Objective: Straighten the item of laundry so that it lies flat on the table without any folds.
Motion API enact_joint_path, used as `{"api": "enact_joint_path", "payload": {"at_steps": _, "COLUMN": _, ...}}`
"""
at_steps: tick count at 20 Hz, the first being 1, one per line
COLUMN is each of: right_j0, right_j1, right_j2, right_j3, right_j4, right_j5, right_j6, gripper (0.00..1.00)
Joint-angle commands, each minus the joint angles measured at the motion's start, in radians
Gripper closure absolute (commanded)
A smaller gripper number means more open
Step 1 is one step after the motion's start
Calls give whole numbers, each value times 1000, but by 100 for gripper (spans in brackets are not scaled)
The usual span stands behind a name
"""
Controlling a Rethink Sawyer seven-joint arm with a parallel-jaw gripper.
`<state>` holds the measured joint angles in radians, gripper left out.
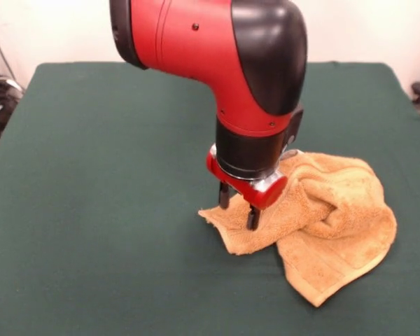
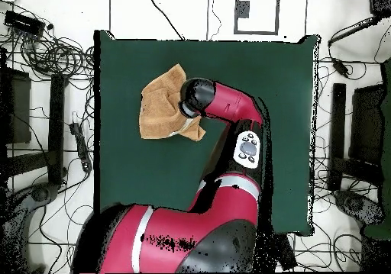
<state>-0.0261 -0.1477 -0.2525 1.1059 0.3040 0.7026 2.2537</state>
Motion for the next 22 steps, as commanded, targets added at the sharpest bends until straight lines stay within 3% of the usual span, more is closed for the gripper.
{"api": "enact_joint_path", "payload": {"at_steps": 1, "right_j0": 32, "right_j1": 79, "right_j2": 51, "right_j3": 123, "right_j4": 5, "right_j5": -5, "right_j6": 205, "gripper": 0}}
{"api": "enact_joint_path", "payload": {"at_steps": 11, "right_j0": 55, "right_j1": 71, "right_j2": 20, "right_j3": 103, "right_j4": 10, "right_j5": 98, "right_j6": 221, "gripper": 0}}
{"api": "enact_joint_path", "payload": {"at_steps": 17, "right_j0": 70, "right_j1": -20, "right_j2": -34, "right_j3": 105, "right_j4": -17, "right_j5": 266, "right_j6": 200, "gripper": 0}}
{"api": "enact_joint_path", "payload": {"at_steps": 22, "right_j0": 76, "right_j1": -34, "right_j2": -40, "right_j3": 120, "right_j4": -15, "right_j5": 274, "right_j6": 205, "gripper": 0}}
